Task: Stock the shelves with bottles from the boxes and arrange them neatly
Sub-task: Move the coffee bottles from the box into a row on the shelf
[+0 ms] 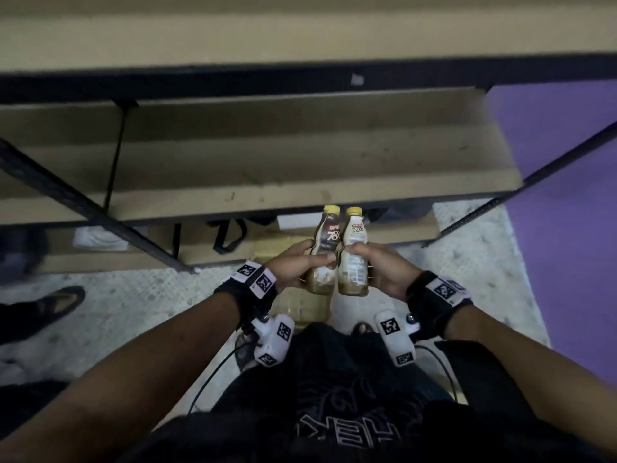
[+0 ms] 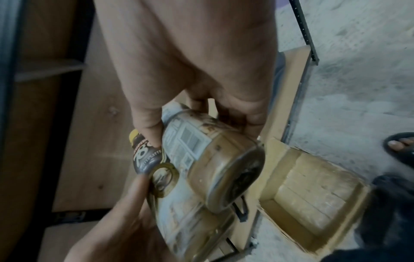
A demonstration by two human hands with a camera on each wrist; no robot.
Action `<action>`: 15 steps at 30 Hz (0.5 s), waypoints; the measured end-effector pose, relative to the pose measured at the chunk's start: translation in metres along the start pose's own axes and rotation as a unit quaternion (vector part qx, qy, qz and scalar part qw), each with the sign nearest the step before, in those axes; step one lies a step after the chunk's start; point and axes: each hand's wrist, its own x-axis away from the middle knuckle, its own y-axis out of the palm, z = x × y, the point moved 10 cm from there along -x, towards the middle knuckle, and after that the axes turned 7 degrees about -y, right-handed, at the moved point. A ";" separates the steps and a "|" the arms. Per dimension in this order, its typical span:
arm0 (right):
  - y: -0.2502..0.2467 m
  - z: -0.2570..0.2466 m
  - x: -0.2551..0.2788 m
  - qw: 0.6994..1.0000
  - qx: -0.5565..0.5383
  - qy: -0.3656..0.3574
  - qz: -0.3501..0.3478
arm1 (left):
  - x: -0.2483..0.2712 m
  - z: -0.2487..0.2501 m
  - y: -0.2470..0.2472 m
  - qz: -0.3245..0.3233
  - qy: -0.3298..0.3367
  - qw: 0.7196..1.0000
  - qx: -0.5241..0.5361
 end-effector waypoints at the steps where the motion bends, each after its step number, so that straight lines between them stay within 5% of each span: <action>1: -0.001 -0.011 0.001 1.000 -0.004 -0.017 0.003 | 0.002 0.013 0.000 -0.003 0.015 1.000 -0.004; 15: -0.004 -0.199 0.072 0.959 -0.046 -0.271 0.067 | 0.085 0.227 -0.006 -0.047 0.258 0.955 -0.141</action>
